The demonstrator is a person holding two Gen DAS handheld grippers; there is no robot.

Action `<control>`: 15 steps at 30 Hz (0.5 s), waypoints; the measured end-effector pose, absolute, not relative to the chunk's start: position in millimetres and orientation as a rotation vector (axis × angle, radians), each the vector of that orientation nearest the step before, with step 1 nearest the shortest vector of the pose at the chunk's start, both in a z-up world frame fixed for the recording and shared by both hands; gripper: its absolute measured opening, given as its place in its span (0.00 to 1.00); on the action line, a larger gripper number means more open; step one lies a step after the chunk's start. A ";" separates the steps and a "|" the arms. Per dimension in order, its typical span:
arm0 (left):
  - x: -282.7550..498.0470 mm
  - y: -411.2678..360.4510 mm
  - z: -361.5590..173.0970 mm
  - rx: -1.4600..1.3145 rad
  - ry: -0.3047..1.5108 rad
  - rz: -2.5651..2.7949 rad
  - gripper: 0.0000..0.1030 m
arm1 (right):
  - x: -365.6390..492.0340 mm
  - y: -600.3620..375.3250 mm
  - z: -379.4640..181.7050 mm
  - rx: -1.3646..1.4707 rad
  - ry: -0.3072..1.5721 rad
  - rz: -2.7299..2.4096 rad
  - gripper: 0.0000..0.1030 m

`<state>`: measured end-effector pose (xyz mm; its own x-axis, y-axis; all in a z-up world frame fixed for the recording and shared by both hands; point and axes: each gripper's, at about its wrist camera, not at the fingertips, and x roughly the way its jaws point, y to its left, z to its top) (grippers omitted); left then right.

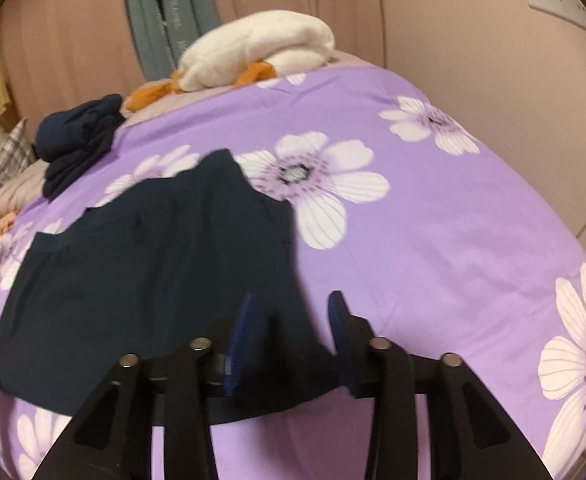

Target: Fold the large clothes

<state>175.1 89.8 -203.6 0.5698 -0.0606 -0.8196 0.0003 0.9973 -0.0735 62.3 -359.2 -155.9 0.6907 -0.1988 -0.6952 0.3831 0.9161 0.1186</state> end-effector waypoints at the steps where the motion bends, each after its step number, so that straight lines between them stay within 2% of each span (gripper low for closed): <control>1: 172.7 87.7 -200.9 -0.067 0.957 -0.043 0.71 | 63.6 -353.8 -153.9 0.256 0.737 -0.314 0.43; 5: 166.4 70.4 -194.3 -0.052 0.937 -0.089 0.71 | 74.9 -331.0 -153.7 0.234 0.747 -0.234 0.48; 15: 169.2 14.3 -204.8 -0.001 0.966 -0.177 0.73 | 99.6 -281.1 -176.2 0.186 0.829 -0.109 0.48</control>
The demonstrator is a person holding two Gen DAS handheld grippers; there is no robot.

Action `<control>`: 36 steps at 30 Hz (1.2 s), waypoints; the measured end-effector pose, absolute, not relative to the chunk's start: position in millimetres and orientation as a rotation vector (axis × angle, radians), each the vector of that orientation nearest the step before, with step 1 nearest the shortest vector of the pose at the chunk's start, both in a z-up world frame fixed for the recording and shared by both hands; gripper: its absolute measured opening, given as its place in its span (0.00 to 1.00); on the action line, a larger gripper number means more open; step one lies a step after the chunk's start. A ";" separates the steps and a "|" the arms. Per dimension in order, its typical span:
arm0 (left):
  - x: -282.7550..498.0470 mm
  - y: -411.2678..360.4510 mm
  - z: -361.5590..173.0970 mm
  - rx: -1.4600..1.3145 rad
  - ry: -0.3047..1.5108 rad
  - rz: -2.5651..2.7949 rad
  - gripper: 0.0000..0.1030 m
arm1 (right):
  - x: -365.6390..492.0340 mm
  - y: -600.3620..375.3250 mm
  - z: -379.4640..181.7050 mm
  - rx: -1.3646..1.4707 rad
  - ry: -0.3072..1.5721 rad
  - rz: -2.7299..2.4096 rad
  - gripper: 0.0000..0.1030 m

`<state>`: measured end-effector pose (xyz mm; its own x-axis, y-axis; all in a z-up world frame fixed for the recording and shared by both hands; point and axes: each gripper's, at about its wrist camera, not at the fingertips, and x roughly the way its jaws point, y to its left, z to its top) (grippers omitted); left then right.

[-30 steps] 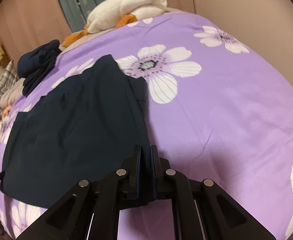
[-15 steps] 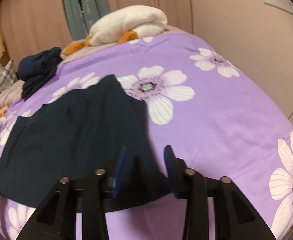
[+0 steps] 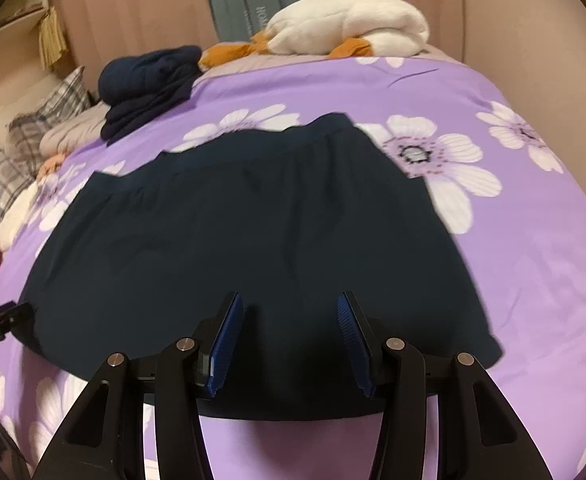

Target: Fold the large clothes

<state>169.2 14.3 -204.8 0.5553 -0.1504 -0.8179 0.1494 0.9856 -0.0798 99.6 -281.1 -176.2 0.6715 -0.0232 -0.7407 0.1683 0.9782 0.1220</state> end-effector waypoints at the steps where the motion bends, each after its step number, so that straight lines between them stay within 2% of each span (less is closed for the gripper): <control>1: 169.7 9.4 -206.2 0.008 0.966 -0.179 0.74 | 100.8 -277.7 -177.3 0.179 0.832 -0.104 0.49; 3: 170.4 0.8 -208.8 0.024 0.964 -0.182 0.75 | 102.2 -272.4 -178.5 0.163 0.833 -0.101 0.53; 7: 171.4 -10.2 -213.1 0.056 0.948 -0.171 0.79 | 104.8 -264.9 -181.5 0.143 0.839 -0.088 0.54; 20: 169.2 -13.2 -218.6 0.090 0.934 -0.184 0.80 | 108.8 -252.8 -192.8 0.068 0.856 -0.102 0.58; 36: 164.8 -10.1 -220.8 0.075 0.927 -0.198 0.84 | 106.6 -253.6 -193.8 0.065 0.851 -0.099 0.59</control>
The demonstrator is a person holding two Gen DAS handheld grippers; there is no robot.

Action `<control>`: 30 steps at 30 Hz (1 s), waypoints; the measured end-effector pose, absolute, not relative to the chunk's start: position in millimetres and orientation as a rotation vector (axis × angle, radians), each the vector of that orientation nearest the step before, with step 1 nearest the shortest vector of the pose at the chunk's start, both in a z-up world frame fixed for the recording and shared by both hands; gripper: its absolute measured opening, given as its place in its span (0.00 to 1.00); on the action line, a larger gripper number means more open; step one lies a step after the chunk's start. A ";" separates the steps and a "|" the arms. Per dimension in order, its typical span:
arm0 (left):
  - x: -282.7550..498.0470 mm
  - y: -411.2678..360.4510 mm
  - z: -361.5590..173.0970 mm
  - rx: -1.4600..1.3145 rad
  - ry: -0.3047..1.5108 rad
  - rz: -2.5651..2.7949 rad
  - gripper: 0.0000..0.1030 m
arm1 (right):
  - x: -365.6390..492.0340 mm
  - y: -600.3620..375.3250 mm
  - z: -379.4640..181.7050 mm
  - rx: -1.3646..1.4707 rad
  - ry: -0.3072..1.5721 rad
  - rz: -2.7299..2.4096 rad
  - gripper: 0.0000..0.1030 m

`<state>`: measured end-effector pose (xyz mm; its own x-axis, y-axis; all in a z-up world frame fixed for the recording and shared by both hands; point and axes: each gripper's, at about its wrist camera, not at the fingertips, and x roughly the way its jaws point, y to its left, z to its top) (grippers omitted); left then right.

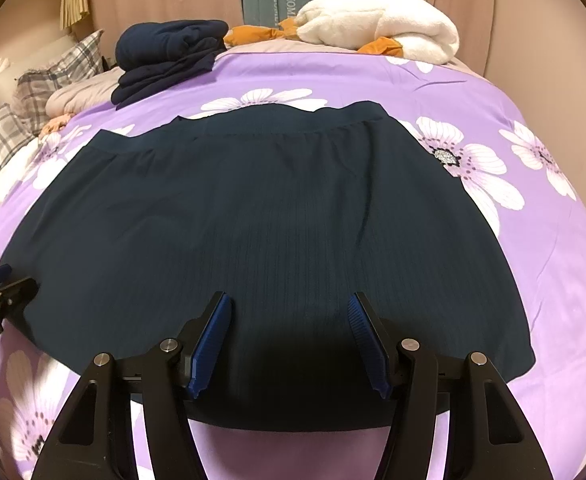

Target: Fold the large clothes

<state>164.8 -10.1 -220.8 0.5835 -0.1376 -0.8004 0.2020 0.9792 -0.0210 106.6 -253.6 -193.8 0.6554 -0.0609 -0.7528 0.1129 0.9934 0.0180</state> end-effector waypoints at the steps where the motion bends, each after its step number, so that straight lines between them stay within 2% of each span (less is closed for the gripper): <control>1: 164.8 -10.1 -220.9 0.075 0.927 -0.199 0.84 | 106.5 -253.5 -193.8 0.065 0.850 -0.099 0.59; 16: 161.5 -4.3 -222.5 0.055 0.933 -0.189 0.87 | 94.6 -268.1 -189.8 0.078 0.847 -0.145 0.59; 20: 160.6 -2.7 -221.8 0.058 0.936 -0.189 0.88 | 87.2 -289.6 -192.0 0.172 0.854 -0.163 0.63; 25: 158.9 -1.0 -223.0 0.054 0.936 -0.183 0.89 | 73.7 -319.8 -197.8 0.316 0.854 -0.171 0.63; 30: 154.8 2.1 -222.8 0.059 0.942 -0.174 0.90 | 66.5 -321.4 -197.9 0.322 0.852 -0.156 0.63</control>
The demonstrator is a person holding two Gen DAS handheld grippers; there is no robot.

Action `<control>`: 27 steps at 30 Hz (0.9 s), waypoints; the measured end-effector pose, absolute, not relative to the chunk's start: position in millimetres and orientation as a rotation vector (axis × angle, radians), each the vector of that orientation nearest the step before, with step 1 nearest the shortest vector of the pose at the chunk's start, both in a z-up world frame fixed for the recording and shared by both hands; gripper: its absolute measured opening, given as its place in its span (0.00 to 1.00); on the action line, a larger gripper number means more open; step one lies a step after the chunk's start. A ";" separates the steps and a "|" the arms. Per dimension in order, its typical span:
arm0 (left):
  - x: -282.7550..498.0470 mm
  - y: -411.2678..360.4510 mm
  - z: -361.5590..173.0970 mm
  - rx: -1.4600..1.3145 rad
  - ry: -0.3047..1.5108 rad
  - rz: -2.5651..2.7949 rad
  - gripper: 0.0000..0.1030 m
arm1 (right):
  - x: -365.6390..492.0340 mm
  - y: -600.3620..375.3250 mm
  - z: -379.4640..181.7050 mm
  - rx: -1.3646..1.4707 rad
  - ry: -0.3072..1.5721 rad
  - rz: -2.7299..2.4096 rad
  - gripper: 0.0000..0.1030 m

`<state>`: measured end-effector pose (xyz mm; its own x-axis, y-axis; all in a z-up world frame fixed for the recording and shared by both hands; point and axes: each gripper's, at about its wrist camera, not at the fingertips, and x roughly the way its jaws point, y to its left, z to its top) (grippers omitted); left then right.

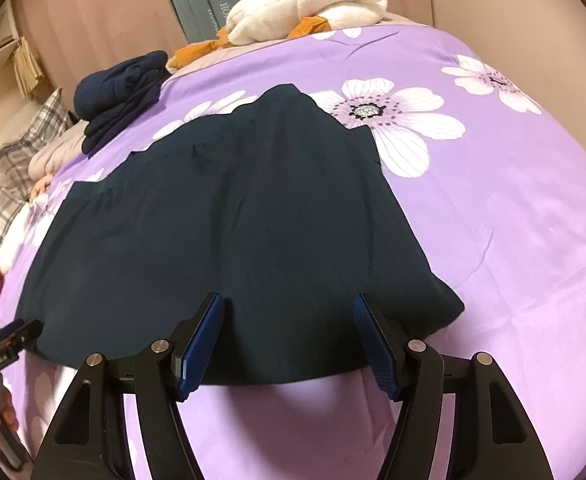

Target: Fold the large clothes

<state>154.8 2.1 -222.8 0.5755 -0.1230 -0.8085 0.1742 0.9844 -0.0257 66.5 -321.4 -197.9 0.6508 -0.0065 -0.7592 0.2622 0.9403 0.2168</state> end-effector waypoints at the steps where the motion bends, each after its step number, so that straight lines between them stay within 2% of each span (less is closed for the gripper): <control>1: 153.5 3.4 -221.8 0.059 0.945 -0.169 0.90 | 65.6 -321.7 -197.4 0.323 0.855 -0.155 0.63; 8: 122.2 13.0 -181.9 0.090 0.950 -0.123 0.90 | 41.6 -319.8 -173.8 0.216 0.899 -0.286 0.64; 10: 112.6 14.5 -163.3 0.086 0.933 -0.123 0.91 | 30.3 -311.1 -152.6 0.202 0.886 -0.240 0.70; 12: 101.2 14.2 -137.6 0.081 0.899 -0.123 0.99 | 21.7 -300.7 -130.8 0.183 0.864 -0.213 0.86; 14: 90.4 15.0 -112.4 0.048 0.872 -0.158 1.00 | 12.6 -289.6 -106.8 0.167 0.828 -0.174 0.93; 20: 66.5 14.7 -62.3 0.052 0.844 -0.159 1.00 | -9.6 -260.6 -51.2 0.122 0.761 -0.079 0.99; 27: 26.8 12.9 -0.2 0.094 0.751 -0.121 1.00 | -23.8 -231.0 0.8 0.105 0.723 0.008 0.99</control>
<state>26.8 12.9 -0.2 0.7249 -0.0753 -0.6847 0.1428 0.9888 0.0424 -23.8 -231.0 0.8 0.7503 0.0436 -0.6597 0.0288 0.9947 0.0985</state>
